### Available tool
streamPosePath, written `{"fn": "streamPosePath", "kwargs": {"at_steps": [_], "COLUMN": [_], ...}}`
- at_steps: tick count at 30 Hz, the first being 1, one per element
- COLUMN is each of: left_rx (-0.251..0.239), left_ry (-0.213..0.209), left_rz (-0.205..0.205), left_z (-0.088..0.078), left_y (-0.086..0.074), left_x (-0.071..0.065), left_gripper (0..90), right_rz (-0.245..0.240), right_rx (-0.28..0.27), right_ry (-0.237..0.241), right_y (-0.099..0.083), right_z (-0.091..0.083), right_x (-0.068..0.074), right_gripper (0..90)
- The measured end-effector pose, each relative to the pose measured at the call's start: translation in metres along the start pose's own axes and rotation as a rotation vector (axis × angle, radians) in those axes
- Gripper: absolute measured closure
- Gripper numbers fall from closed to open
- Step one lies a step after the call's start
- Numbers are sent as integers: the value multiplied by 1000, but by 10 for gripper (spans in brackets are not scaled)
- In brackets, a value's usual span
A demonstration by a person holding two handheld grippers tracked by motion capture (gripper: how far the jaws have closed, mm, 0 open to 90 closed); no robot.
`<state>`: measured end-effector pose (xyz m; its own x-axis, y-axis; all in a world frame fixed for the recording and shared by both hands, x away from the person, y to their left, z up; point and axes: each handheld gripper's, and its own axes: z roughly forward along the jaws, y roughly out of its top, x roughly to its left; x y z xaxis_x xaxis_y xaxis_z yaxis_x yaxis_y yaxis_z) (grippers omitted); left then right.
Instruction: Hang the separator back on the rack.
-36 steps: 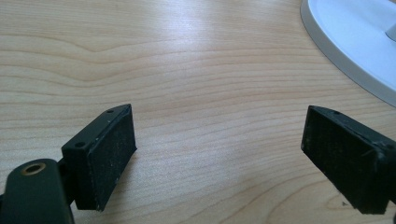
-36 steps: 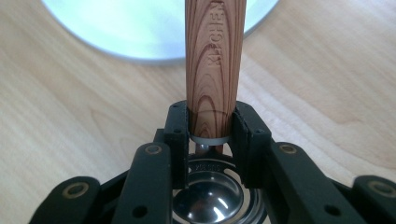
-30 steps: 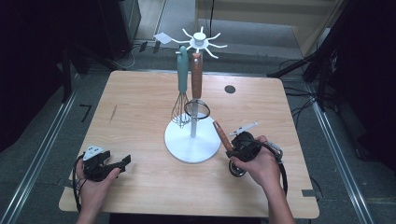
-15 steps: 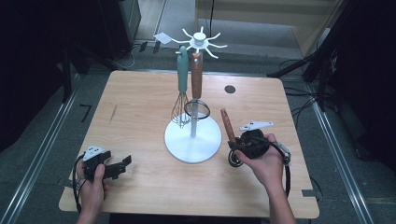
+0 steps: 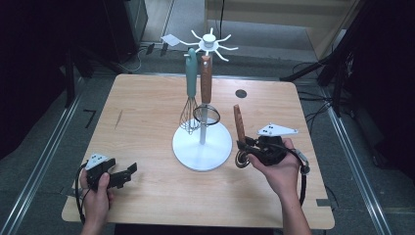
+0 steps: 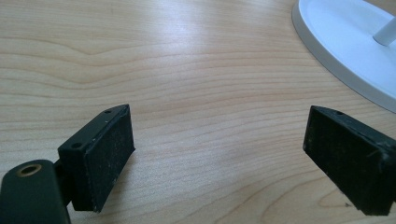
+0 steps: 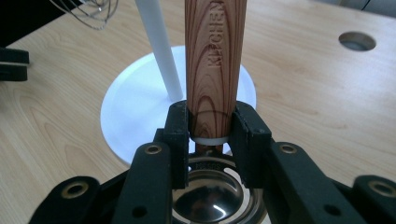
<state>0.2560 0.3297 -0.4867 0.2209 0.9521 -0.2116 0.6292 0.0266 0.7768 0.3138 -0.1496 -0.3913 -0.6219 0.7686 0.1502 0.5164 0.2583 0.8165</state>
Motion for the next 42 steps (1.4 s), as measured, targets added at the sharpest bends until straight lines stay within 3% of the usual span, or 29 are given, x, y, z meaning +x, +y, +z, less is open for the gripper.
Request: {"fn": "streamPosePath", "kwargs": {"at_steps": [15, 42], "left_rx": [-3, 3], "left_ry": [-9, -16], "left_rz": [23, 33], "left_z": [0, 0], "left_y": [-1, -1], "left_x": [-3, -3], "left_gripper": [87, 87], "right_rz": [-36, -80], "right_rx": [-169, -283], "right_ry": [29, 44], "right_y": [18, 49], "right_z": [-18, -33], "right_x": [8, 27], "right_gripper": [710, 710]}}
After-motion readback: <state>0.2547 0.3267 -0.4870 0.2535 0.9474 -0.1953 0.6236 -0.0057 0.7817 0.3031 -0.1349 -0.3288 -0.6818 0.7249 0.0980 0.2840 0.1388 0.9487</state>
